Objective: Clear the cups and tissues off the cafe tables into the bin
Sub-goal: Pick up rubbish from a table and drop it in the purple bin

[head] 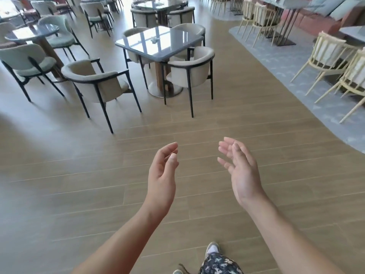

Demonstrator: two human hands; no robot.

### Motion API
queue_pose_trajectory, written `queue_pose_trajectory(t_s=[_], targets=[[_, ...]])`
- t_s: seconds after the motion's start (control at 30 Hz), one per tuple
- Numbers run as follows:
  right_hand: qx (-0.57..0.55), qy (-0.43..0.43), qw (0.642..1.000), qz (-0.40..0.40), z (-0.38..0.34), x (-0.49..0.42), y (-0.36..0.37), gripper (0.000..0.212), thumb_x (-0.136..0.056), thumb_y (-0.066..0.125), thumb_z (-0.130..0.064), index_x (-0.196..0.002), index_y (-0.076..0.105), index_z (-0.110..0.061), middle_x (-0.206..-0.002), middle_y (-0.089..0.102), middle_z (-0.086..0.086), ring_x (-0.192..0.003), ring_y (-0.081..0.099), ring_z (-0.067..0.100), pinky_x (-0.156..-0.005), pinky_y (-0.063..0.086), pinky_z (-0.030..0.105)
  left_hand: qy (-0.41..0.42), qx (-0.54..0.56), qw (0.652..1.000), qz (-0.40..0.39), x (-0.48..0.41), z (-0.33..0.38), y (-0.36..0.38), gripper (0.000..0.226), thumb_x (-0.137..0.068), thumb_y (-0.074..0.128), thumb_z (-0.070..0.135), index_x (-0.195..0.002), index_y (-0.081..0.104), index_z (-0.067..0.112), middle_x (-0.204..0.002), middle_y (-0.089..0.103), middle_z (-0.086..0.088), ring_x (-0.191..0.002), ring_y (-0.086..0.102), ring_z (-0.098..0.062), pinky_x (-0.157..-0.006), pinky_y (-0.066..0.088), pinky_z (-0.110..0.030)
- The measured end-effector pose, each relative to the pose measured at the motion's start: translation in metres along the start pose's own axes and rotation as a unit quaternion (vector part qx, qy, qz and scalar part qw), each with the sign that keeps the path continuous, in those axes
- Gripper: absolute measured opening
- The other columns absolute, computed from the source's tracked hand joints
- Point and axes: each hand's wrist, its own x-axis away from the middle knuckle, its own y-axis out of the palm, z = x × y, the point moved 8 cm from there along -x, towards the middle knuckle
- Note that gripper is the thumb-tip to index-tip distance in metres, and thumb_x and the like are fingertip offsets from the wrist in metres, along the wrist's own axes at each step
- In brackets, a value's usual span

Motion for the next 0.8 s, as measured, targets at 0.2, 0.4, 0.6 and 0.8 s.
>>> queue_pose_trajectory(t_s=[0.2,0.4,0.6,0.8], targets=[[-0.009,-0.002,1.000,0.009,0.015,-0.091,-0.013,0.050,-0.086,0.059,-0.061,-0.121,0.070,-0.027,-0.125,0.072,0.000,-0.125,0.064,0.014,-0.102,0.054,0.041,-0.002,-0.001,1.000,-0.024,-0.093,-0.018,0.050,0.037,-0.097,0.050,0.035,-0.128,0.065,0.021,-0.130,0.068,0.010,-0.127,0.060,-0.011,-0.107,0.051,-0.047],[-0.018,0.004,1.000,0.009,0.019,-0.226,-0.028,0.050,-0.085,0.059,-0.063,-0.119,0.071,-0.029,-0.124,0.073,0.001,-0.124,0.065,0.015,-0.102,0.053,0.042,-0.002,-0.011,1.000,-0.022,-0.210,-0.031,0.110,0.036,-0.097,0.050,0.034,-0.126,0.065,0.021,-0.130,0.068,0.010,-0.127,0.060,-0.011,-0.107,0.051,-0.048],[0.001,0.003,1.000,-0.013,0.003,-0.361,-0.041,0.039,-0.095,0.054,-0.049,-0.121,0.071,-0.026,-0.120,0.073,0.002,-0.122,0.066,0.016,-0.105,0.053,0.046,0.005,0.001,1.000,-0.002,-0.316,-0.029,0.167,0.035,-0.097,0.050,0.034,-0.125,0.066,0.022,-0.129,0.068,0.009,-0.127,0.061,-0.013,-0.106,0.052,-0.049],[0.007,0.017,0.999,-0.043,0.011,-0.458,-0.020,0.041,-0.094,0.055,-0.053,-0.121,0.071,-0.027,-0.121,0.073,0.003,-0.122,0.066,0.017,-0.105,0.052,0.047,-0.002,0.010,0.999,0.030,-0.399,-0.038,0.174,0.036,-0.096,0.051,0.034,-0.125,0.066,0.021,-0.129,0.068,0.009,-0.127,0.061,-0.012,-0.106,0.052,-0.048]])
